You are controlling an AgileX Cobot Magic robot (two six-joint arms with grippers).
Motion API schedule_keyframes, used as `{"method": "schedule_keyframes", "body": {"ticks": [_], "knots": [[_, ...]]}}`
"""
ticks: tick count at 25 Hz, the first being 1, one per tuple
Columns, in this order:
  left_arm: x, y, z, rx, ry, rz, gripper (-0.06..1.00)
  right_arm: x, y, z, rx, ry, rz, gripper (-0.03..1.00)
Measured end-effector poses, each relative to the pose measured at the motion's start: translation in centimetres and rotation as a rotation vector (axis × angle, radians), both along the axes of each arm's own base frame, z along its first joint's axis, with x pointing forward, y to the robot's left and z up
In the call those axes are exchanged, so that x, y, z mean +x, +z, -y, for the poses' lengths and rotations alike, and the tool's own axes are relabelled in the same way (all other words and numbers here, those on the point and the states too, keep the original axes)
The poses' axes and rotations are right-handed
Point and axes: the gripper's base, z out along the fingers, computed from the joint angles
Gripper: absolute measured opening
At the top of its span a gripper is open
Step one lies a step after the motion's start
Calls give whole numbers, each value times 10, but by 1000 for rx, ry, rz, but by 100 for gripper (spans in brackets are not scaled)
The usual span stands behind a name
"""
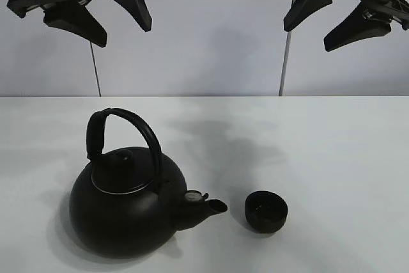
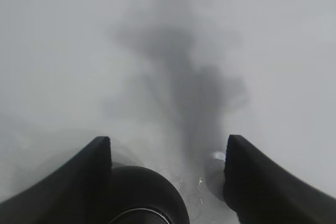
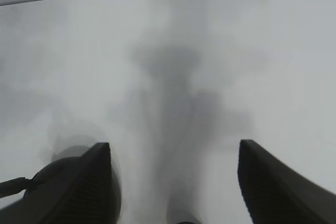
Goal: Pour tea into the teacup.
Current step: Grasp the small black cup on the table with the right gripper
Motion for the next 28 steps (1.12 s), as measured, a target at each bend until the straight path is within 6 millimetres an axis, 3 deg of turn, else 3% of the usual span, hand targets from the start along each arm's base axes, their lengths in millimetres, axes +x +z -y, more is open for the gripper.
{"method": "schedule_keyframes", "body": {"ticks": [11, 20, 25, 28], "knots": [[0, 0, 0, 0, 0, 0, 46, -4, -3, 0, -49, 64, -29, 47], [0, 0, 0, 0, 0, 0, 46, -29, -14, 0, -229, 479, -138, 47], [0, 0, 0, 0, 0, 0, 46, -43, -16, -2, -279, 775, -154, 47], [0, 0, 0, 0, 0, 0, 46, -46, -16, -5, -311, 863, -131, 47]]}}
